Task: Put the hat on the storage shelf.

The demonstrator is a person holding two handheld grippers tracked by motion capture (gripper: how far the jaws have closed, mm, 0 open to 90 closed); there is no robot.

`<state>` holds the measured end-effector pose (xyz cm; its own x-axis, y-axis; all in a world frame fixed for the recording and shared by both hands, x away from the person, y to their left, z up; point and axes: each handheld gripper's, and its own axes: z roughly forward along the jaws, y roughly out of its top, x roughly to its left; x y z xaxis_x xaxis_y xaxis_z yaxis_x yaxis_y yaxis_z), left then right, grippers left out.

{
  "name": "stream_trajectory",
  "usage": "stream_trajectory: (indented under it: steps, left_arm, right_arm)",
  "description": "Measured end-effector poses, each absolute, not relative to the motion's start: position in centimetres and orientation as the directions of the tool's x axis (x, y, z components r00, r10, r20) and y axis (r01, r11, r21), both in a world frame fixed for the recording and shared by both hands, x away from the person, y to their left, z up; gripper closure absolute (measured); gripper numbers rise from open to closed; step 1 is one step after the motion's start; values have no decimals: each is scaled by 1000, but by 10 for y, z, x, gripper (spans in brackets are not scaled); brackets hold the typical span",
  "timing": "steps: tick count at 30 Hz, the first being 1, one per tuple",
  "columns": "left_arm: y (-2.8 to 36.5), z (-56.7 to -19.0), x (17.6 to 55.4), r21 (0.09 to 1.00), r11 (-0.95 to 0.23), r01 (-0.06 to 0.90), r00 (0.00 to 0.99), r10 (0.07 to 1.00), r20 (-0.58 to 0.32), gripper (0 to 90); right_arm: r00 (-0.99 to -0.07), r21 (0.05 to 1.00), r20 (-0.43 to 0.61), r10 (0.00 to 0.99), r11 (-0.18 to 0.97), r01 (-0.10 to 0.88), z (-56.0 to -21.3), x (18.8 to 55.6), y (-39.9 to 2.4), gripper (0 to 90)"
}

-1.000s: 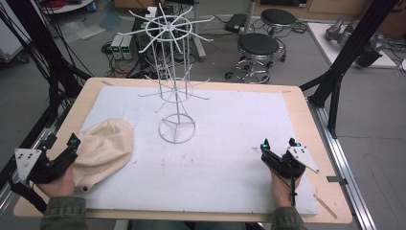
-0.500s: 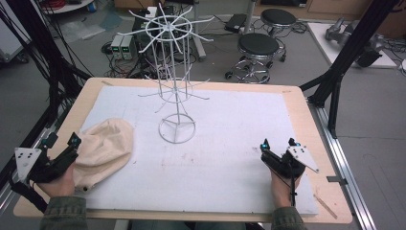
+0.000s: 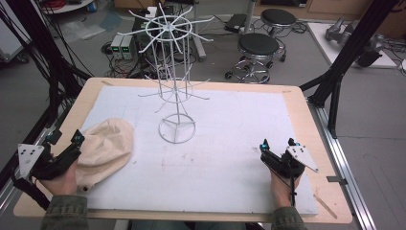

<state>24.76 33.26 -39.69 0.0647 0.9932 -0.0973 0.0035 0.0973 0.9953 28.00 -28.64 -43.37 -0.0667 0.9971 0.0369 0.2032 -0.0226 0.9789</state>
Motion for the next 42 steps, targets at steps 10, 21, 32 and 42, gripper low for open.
stream_trajectory:
  steps: [10,21,32,42]
  left_arm:
    - [326,-394,259,993,109,56,107,988,-114,335]
    - [315,-389,271,992,99,81,151,982,-110,335]
    - [298,-384,298,969,73,238,220,967,-126,334]
    - [290,-388,312,926,55,372,246,957,-156,334]
  right_arm:
    - [-68,978,36,997,-21,206,-434,280,-286,100]
    - [-69,978,36,997,-20,209,-434,281,-286,100]
    - [-74,977,27,997,-10,215,-435,281,-285,100]
    - [-79,975,11,997,7,221,-435,281,-284,100]
